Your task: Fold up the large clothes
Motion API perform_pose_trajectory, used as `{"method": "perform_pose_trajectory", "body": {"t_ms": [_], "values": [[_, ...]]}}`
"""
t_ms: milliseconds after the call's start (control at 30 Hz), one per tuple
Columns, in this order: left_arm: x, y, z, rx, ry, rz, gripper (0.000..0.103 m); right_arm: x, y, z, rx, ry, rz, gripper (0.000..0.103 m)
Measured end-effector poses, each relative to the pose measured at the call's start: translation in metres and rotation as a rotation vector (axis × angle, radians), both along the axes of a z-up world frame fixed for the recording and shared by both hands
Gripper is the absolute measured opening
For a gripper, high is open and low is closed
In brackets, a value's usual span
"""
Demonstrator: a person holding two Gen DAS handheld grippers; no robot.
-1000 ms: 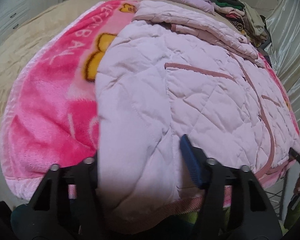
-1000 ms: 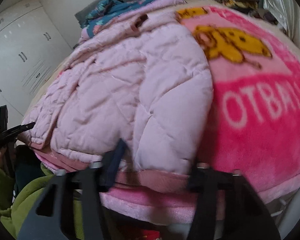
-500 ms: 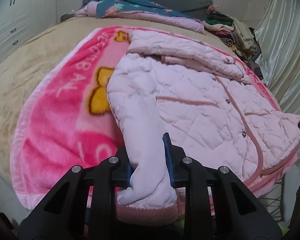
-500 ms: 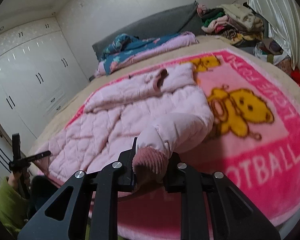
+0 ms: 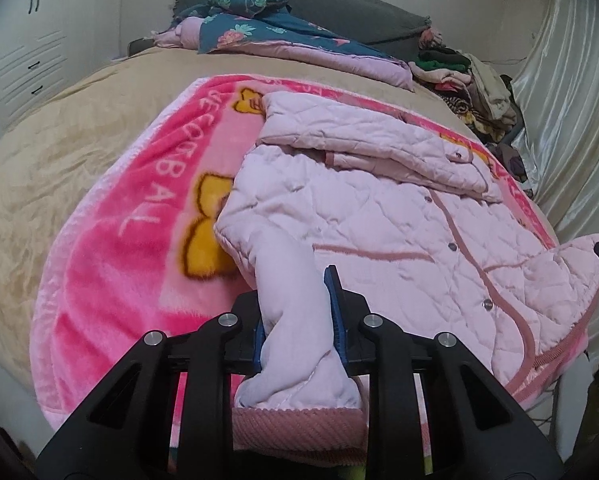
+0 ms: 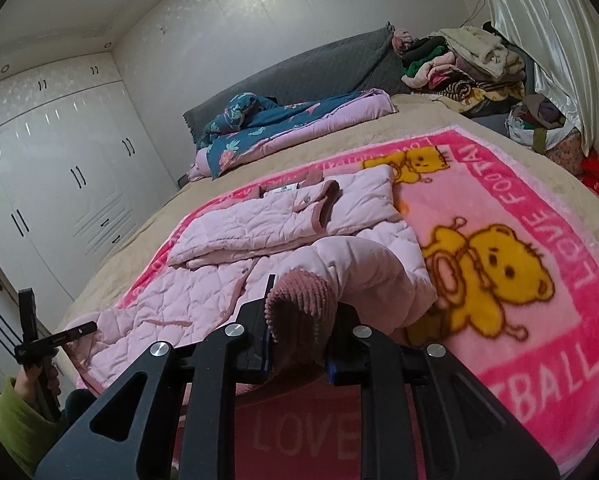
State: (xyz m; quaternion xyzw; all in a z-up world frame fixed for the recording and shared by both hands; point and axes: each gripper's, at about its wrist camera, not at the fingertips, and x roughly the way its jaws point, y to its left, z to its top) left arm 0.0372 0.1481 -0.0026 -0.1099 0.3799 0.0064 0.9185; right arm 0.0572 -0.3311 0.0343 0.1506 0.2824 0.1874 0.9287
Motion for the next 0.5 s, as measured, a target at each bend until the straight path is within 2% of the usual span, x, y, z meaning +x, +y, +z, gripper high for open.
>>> {"method": "perform_pose_trajectory", "body": {"t_ms": [500], "values": [[0.034,0.015,0.026,-0.043,-0.049,-0.003,0.017,0.028,-0.002,0.020,0.012,-0.029,-0.028,0.016]]}}
